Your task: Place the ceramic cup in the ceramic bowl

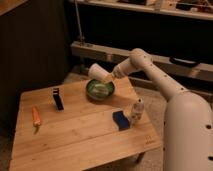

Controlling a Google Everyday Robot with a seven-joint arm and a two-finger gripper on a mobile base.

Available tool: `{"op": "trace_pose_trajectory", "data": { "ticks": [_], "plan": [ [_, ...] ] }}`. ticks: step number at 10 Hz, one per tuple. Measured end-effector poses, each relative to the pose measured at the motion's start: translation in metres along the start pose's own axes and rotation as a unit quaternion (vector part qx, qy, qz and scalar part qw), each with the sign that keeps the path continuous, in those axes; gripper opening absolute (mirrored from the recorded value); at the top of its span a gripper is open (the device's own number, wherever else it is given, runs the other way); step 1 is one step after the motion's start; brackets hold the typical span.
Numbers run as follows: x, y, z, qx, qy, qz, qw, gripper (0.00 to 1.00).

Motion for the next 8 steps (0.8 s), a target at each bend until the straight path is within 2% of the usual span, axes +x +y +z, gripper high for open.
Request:
{"op": "trace_pose_trajectory", "data": {
  "ticks": [1, 2, 4, 6, 8],
  "plan": [
    [0.005, 0.009, 0.000, 0.010, 0.038, -0.027, 0.9989, 0.00],
    [0.004, 0.023, 0.004, 0.033, 0.088, -0.077, 0.9926, 0.00],
    [0.011, 0.028, 0.011, 0.060, 0.132, -0.110, 0.9833, 0.00],
    [0.026, 0.025, 0.031, 0.075, 0.169, -0.116, 0.9760, 0.00],
    [0.035, 0.015, 0.038, 0.084, 0.181, -0.108, 0.9739, 0.01]
  ]
}}
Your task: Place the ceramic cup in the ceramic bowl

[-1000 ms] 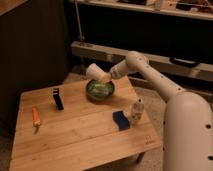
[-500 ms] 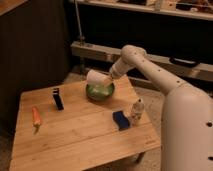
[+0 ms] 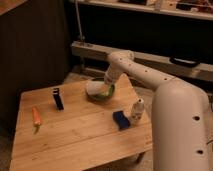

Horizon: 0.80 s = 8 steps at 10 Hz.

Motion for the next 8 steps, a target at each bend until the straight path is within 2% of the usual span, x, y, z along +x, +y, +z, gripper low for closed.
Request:
{"op": "trace_pose_trajectory", "data": {
  "ticks": [3, 8],
  "plan": [
    [-0.001, -0.006, -0.003, 0.005, 0.009, 0.007, 0.9999, 0.26],
    [-0.002, -0.006, -0.014, 0.017, 0.015, 0.002, 0.9997, 0.74]
  ]
}}
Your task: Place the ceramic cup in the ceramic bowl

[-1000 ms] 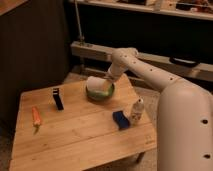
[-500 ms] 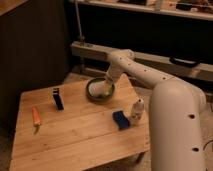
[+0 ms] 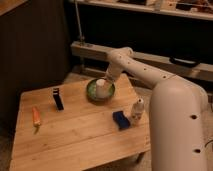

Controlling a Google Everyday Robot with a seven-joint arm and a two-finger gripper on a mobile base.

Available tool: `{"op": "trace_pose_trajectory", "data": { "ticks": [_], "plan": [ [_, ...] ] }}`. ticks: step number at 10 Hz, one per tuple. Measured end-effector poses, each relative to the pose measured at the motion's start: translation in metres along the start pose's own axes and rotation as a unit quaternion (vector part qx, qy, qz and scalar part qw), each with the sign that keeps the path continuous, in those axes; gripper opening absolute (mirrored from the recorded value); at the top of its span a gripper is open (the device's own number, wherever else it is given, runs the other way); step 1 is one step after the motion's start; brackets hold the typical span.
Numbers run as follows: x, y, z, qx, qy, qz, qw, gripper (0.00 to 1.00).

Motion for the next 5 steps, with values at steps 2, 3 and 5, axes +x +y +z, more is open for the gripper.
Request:
{"op": "trace_pose_trajectory", "data": {
  "ticks": [2, 3, 5],
  "plan": [
    [0.0009, -0.0008, -0.0055, -0.004, -0.009, 0.005, 0.9999, 0.80],
    [0.0027, -0.0025, -0.0097, -0.012, -0.022, 0.014, 0.9996, 0.80],
    [0.0052, -0.0047, -0.0112, -0.015, -0.026, 0.020, 0.9993, 0.80]
  ]
}}
